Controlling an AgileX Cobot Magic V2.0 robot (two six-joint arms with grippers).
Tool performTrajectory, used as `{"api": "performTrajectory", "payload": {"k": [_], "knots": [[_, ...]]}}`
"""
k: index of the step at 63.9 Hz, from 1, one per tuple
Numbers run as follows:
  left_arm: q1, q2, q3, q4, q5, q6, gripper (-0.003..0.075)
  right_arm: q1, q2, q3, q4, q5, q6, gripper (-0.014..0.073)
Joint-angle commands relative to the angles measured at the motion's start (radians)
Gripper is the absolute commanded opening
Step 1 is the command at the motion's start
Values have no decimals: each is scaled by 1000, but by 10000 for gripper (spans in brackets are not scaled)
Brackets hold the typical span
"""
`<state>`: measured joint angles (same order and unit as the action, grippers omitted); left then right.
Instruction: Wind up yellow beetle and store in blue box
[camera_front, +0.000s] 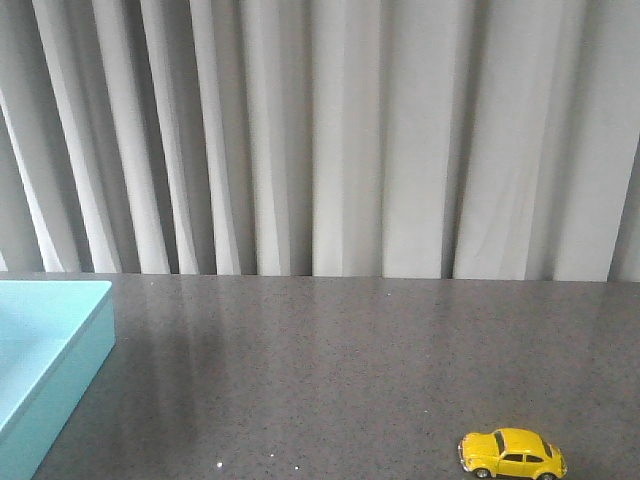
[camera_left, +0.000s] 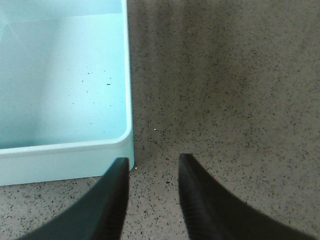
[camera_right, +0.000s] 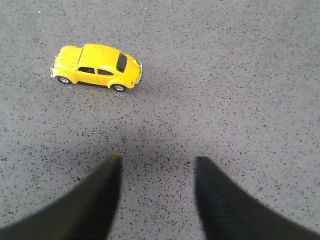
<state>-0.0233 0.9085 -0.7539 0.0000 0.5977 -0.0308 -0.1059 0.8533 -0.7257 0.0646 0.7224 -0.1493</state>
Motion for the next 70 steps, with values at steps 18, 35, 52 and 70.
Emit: {"api": "performTrajectory", "payload": {"k": [18,35,52,70], "knots": [[0,-3,-31,-6,-88,-4,524,-3,0,-34,52,-80,-18,611],[0,-3,-31,-6,-92,-4,524,139,127,-161,28,2,-17,546],[0,-3,-31,-6,-92,-4,524,301,390,-361,-253,112,306,545],[0,-3,-31,-6,-89,-4,524,279,672,-621,-204,325,378,545]]}}
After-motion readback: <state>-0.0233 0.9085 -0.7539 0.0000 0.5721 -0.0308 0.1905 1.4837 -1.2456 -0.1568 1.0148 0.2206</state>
